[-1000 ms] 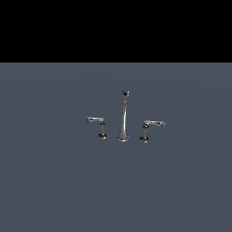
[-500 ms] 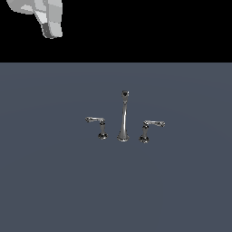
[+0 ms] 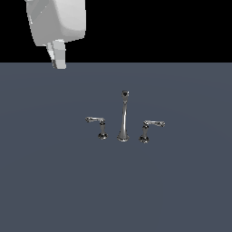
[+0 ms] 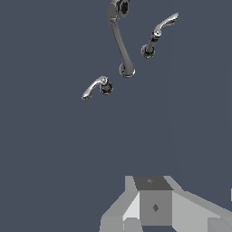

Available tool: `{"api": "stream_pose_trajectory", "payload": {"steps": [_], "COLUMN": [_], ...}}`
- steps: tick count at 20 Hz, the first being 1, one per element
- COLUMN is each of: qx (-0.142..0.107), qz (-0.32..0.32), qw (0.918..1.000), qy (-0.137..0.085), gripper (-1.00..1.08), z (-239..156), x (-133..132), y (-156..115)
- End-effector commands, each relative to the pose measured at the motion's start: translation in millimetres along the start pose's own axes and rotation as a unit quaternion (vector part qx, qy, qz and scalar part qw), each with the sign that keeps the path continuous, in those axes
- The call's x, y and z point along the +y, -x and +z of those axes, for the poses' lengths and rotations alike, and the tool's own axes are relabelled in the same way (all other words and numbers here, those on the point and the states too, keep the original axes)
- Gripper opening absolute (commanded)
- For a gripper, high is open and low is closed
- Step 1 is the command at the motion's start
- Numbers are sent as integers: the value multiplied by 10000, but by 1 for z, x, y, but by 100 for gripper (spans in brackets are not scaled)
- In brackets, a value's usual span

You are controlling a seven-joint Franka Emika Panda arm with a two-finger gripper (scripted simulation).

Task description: Turn on the faucet by rotating a designated handle.

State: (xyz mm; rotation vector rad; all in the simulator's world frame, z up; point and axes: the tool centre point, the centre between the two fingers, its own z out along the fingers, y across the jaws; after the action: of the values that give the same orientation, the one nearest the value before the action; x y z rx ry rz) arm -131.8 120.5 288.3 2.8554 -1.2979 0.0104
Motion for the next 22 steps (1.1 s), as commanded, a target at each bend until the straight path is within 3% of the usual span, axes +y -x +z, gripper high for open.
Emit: {"api": "stream_pose_trajectory", "payload": {"steps": [1,12,22], "qx": [-8,-32,-36], "qz": [254,1257,2144], "qw": [9997,9921,9767], "qy": [-9,-20,-14], "gripper": [-100,-100,-100], "z": [12,61,104], "x": [-10,-45,-72], "y": [-4,-27,-54]}}
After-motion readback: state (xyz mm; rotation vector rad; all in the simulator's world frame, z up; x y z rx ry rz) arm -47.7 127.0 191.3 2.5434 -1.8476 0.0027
